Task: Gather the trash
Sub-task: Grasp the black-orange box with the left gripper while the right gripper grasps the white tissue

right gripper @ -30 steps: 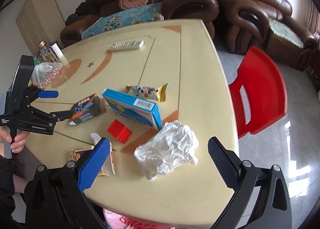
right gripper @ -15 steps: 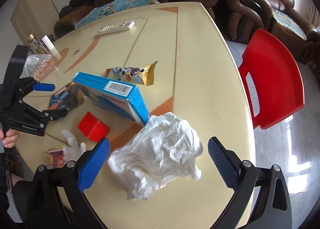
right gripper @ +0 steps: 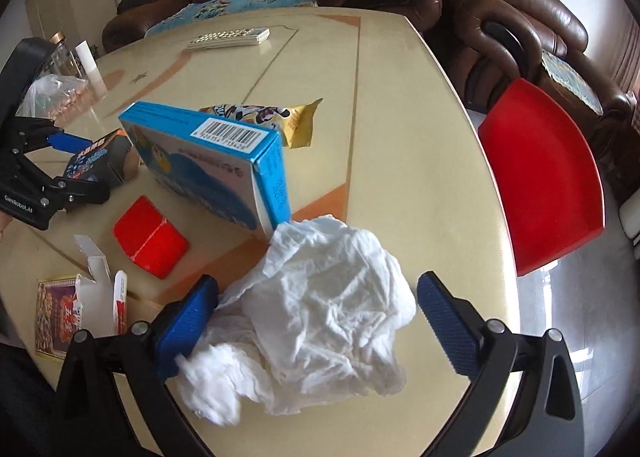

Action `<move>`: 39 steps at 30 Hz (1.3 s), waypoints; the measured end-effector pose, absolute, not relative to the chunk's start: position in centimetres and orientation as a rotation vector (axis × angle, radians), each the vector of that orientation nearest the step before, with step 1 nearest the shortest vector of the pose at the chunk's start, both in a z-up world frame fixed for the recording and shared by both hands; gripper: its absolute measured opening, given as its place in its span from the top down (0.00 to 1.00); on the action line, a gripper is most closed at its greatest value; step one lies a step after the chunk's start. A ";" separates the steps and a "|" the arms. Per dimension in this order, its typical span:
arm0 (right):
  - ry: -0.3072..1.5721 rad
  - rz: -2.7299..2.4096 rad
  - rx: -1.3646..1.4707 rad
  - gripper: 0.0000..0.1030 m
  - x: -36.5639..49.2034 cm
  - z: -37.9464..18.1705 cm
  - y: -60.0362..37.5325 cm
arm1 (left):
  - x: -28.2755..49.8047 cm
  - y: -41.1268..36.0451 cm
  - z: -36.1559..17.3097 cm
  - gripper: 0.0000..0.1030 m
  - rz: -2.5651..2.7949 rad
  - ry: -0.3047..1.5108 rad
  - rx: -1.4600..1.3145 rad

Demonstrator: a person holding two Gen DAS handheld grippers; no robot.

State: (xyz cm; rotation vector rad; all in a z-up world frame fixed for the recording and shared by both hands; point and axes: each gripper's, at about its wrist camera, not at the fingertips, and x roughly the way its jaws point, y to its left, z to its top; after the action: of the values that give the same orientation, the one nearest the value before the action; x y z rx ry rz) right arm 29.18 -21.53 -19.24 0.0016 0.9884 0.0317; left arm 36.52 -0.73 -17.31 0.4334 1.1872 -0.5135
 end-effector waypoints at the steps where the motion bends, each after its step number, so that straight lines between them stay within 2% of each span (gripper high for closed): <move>1: 0.985 0.024 0.005 0.06 29.2 -19.2 -21.5 | 36.4 -0.8 -17.3 0.12 -0.512 1.179 0.439; 2: 0.979 0.015 0.003 0.07 29.1 -19.2 -21.4 | 36.6 -0.6 -17.4 0.12 -0.509 1.173 0.443; 4: 0.960 0.020 0.000 0.23 28.7 -19.0 -21.2 | 36.4 -0.7 -17.3 0.15 -0.507 1.165 0.453; 5: 0.949 0.027 -0.004 0.30 28.5 -18.8 -20.9 | 36.1 -0.8 -17.1 0.20 -0.515 1.168 0.453; 6: 0.942 0.031 -0.010 0.50 28.4 -18.6 -20.6 | 35.5 -1.0 -16.9 0.26 -0.523 1.169 0.453; 7: 0.941 0.038 -0.015 0.59 28.4 -18.5 -20.3 | 35.3 -1.2 -16.7 0.30 -0.532 1.174 0.453; 8: 0.943 0.041 -0.018 0.61 28.4 -18.5 -20.1 | 35.1 -1.4 -16.6 0.33 -0.532 1.174 0.462; 10: 0.941 0.039 -0.008 0.73 28.2 -18.4 -20.2 | 34.8 -1.8 -16.5 0.34 -0.514 1.167 0.483; 16: 0.903 -0.001 -0.024 0.78 26.8 -17.2 -20.7 | 34.0 -1.9 -16.2 0.39 -0.481 1.165 0.483; 28: 0.834 -0.010 -0.039 0.78 23.9 -13.5 -20.2 | 32.1 -0.2 -15.4 0.43 -0.392 1.154 0.368; 39: 0.784 0.024 -0.008 0.78 21.9 -10.5 -18.8 | 29.9 2.2 -10.9 0.44 -0.297 1.034 0.298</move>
State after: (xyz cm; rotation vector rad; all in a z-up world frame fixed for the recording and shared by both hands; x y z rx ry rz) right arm 21.86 -18.77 -10.52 -0.0077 0.7843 0.0244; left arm 29.87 2.17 -10.87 0.2978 1.0342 -0.2972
